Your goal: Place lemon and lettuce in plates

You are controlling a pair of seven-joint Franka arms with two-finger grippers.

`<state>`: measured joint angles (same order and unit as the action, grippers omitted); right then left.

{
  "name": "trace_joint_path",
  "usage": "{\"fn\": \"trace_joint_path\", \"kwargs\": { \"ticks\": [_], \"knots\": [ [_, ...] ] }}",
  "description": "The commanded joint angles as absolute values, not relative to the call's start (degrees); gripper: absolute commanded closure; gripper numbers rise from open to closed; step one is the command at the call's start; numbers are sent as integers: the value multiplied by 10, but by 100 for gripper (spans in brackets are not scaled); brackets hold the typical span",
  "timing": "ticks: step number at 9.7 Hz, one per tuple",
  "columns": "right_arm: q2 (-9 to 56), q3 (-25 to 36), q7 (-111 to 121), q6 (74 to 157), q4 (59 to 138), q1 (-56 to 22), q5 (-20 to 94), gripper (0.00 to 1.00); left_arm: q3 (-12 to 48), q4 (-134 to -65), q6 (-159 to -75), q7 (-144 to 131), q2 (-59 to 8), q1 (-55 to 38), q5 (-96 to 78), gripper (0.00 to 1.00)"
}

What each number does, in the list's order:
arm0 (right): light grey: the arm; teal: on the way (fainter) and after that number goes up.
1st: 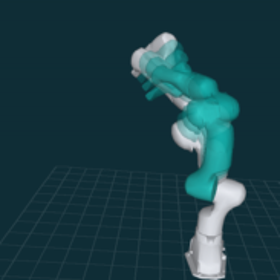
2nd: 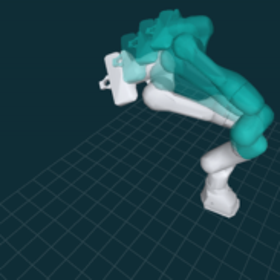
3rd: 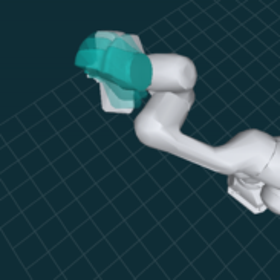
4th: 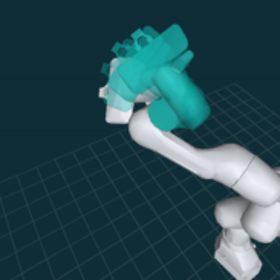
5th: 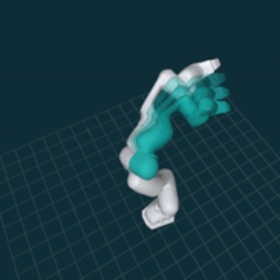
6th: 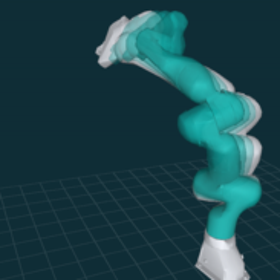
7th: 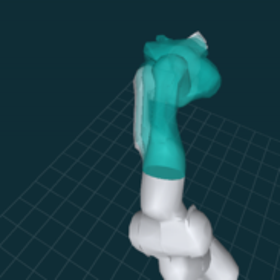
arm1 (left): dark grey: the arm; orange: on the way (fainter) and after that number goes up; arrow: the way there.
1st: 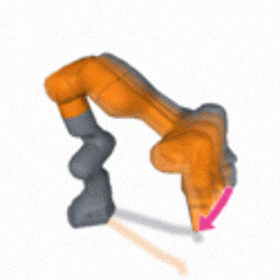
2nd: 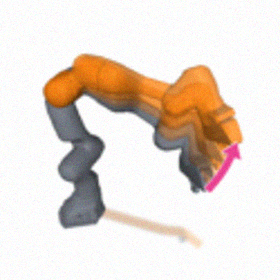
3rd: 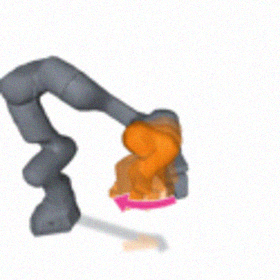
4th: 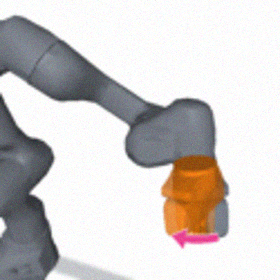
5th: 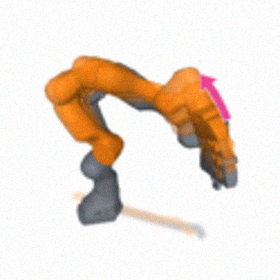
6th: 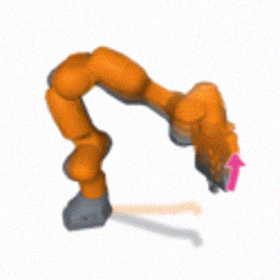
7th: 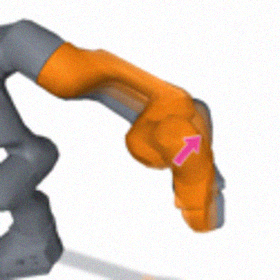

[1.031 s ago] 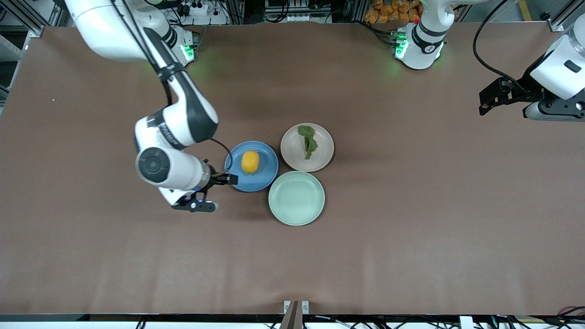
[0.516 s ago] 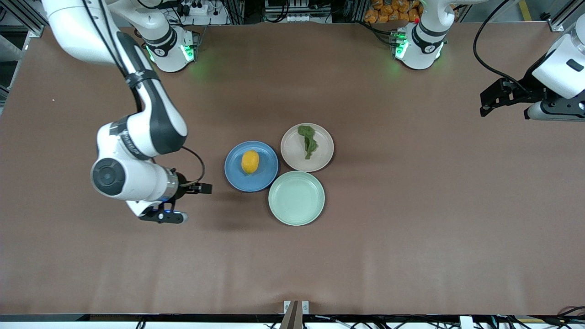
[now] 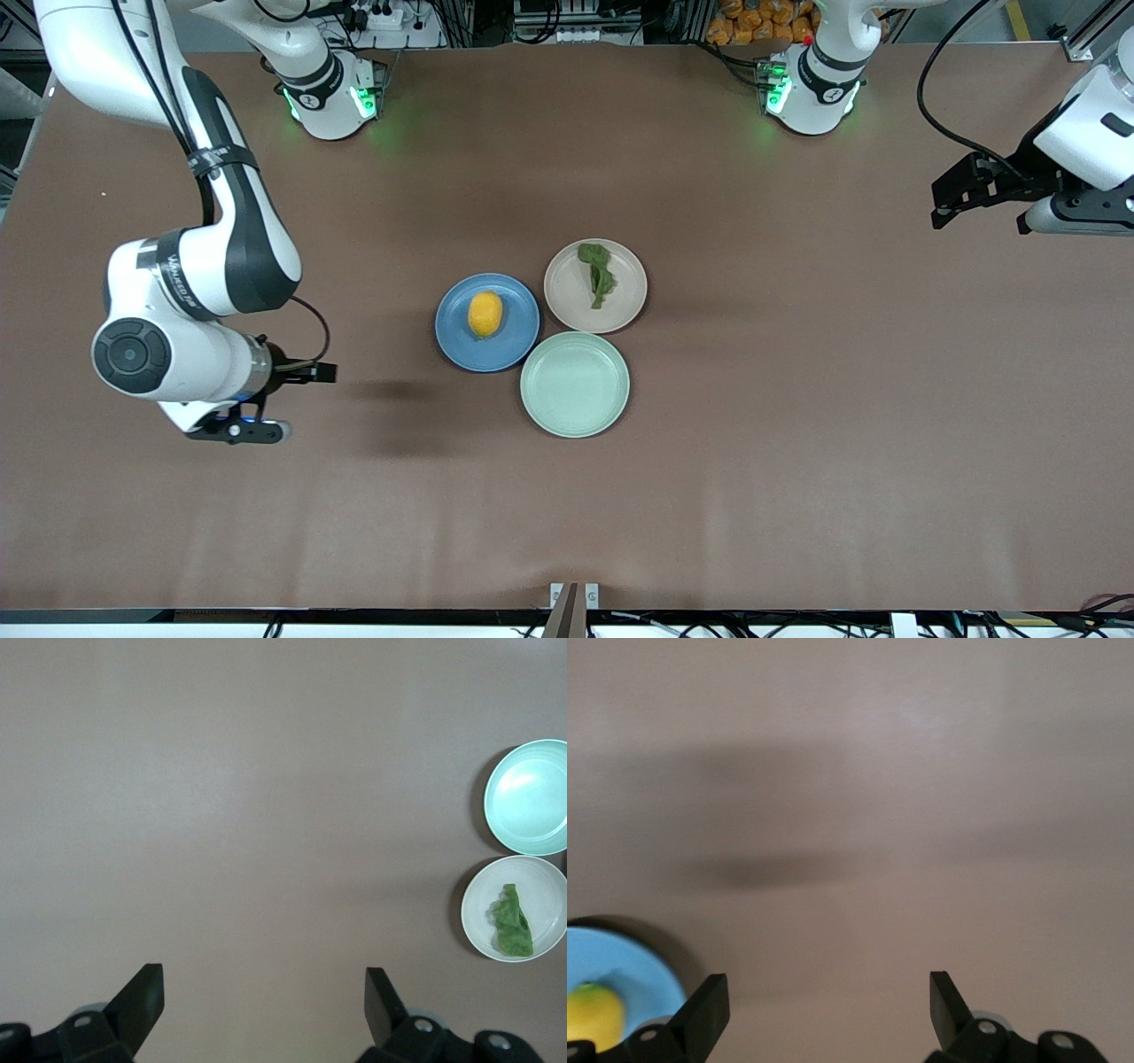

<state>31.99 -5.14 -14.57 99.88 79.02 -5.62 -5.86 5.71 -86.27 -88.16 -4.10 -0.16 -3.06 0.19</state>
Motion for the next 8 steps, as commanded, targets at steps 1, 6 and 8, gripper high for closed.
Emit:
{"fn": "trace_joint_path", "kwargs": {
  "ticks": [1,6,8],
  "knots": [
    [296,-59,-124,988,795,-37,-78,0,60,-856,-856,-17,2,-27,2,0],
    [208,-41,-87,986,869,-27,-75,0,54,-856,-856,-12,4,-31,-1,0],
    [145,-42,-88,1025,940,-19,-69,0,55,-856,-857,-17,-1,-26,-3,0]
  ]
}}
